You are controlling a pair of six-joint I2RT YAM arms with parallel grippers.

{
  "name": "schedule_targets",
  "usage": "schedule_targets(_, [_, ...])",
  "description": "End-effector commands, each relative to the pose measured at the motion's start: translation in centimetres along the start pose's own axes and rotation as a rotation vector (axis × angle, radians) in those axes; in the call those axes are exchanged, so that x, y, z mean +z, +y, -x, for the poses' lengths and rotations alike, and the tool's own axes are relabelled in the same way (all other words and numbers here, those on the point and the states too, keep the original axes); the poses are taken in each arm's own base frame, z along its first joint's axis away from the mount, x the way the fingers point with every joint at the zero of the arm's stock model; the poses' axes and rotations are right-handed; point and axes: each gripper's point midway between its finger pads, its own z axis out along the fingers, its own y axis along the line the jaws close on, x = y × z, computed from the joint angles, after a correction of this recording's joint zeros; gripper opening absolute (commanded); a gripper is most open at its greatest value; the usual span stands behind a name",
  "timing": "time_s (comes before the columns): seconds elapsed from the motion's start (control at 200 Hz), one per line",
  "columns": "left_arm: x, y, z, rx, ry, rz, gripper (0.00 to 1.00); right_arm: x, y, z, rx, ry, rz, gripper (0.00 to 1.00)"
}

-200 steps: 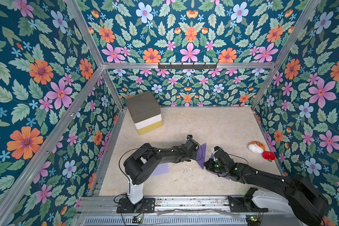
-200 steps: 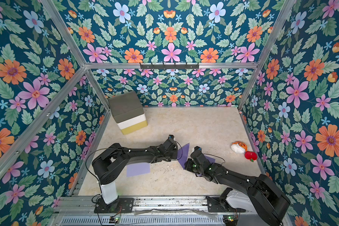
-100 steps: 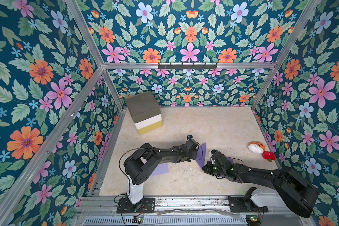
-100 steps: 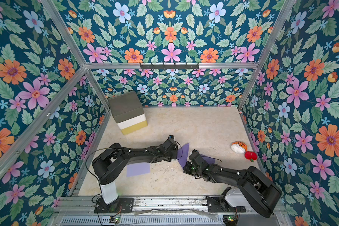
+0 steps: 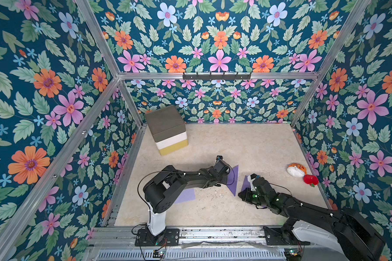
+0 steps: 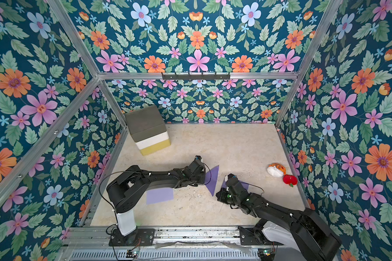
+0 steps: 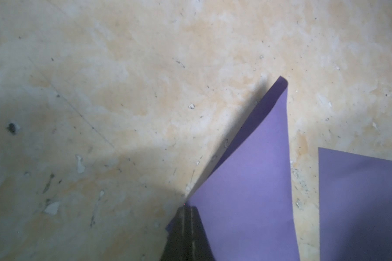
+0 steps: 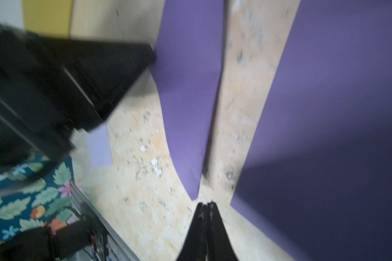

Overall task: Fold the square paper diagonally
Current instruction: Fold the paper at the center of the board, then pick up the paper from the center of the board.

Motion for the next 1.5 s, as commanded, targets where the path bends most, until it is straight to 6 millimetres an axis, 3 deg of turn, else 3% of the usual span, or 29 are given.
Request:
schedule_targets(0.0, [-1.0,8.4,-9.8,0.077,0.377,0.319,0.0,-1.1,1.6,2.6,-0.002,-0.053,0.099,0.19])
schedule_targets(0.09, [-1.0,8.3,-9.7,0.077,0.374,0.315,0.0,-1.6,2.4,4.9,0.006,-0.096,0.166,0.27])
schedule_targets(0.235, [-1.0,8.1,-9.7,0.08,0.375,0.308,0.0,-0.8,2.0,7.8,0.023,-0.123,0.186,0.3])
schedule_targets(0.47, [-1.0,8.1,-9.6,0.081,0.372,0.303,0.0,1.9,1.1,10.2,0.0,-0.126,0.135,0.32])
schedule_targets(0.835, [-0.9,7.7,-9.6,0.081,0.375,0.288,0.0,4.8,-1.2,10.1,-0.005,-0.068,0.05,0.32])
schedule_targets(1.19, [-0.8,7.6,-9.6,0.077,0.373,0.278,0.0,6.2,-0.2,9.3,0.002,-0.023,0.13,0.3])
schedule_targets(1.495, [-0.9,7.5,-9.4,0.077,0.365,0.277,0.0,5.8,1.6,8.6,-0.014,-0.016,0.234,0.28])
